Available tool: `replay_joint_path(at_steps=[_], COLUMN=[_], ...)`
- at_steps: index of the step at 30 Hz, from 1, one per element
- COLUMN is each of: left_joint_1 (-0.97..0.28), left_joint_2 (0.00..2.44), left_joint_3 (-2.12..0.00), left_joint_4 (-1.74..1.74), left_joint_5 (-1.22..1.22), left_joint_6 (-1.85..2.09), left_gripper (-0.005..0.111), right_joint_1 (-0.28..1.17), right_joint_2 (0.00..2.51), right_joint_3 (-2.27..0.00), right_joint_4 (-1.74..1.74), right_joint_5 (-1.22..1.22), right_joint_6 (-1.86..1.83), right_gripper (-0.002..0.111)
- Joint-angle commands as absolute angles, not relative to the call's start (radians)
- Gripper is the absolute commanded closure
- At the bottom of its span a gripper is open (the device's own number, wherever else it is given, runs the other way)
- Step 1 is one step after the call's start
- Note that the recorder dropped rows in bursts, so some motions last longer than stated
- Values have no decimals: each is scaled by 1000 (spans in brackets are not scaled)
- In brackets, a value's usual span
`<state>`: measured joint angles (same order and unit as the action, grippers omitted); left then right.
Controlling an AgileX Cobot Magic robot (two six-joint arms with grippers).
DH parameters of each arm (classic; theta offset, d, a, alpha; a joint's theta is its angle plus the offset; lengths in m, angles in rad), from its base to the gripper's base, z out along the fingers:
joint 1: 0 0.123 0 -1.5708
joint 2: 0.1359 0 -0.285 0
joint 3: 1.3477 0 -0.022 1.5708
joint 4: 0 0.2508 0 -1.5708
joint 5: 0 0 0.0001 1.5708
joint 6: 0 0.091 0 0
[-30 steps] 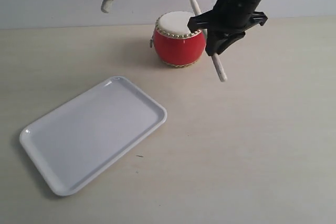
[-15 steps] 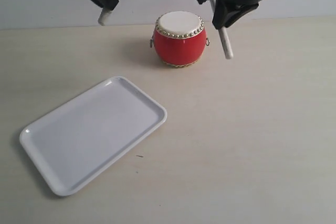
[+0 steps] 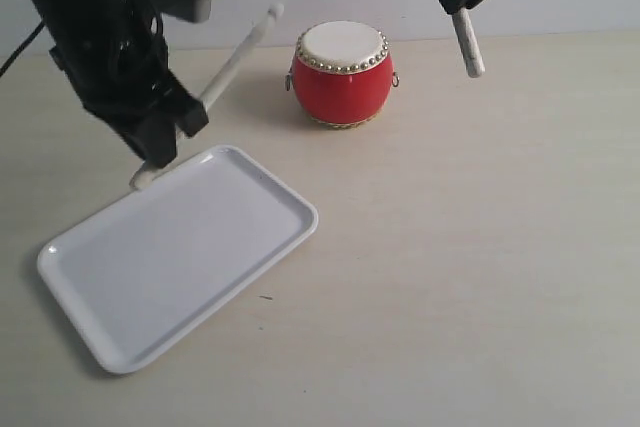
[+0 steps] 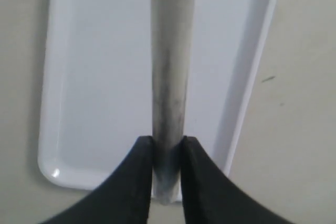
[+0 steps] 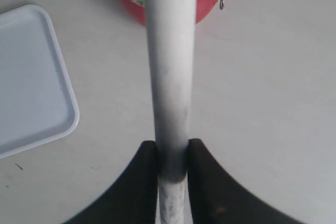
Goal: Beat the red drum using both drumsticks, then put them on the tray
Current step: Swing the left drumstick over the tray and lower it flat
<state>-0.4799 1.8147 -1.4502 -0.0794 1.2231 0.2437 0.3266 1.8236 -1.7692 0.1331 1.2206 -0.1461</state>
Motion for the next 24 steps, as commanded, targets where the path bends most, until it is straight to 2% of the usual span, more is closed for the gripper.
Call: replay_joint_path(at_steps=[1, 11, 24], left_joint_1=[-478, -478, -478], left_joint_2=[1805, 1805, 1885], left_joint_3=[-1351, -1231, -1216], left_joint_4=[-51, -19, 19], left_joint_5=[1221, 1221, 1102], left_joint_6=[285, 365, 387], left_gripper=[107, 107, 107], right_joint_1=[325, 325, 325], right_joint_2=[1815, 1815, 1815], right_joint_3=[-1771, -1771, -1771], right_joint_4=[129, 141, 150], right_joint_5=[1221, 1221, 1221], right_joint_6=[-146, -146, -153], right_gripper=[108, 108, 108])
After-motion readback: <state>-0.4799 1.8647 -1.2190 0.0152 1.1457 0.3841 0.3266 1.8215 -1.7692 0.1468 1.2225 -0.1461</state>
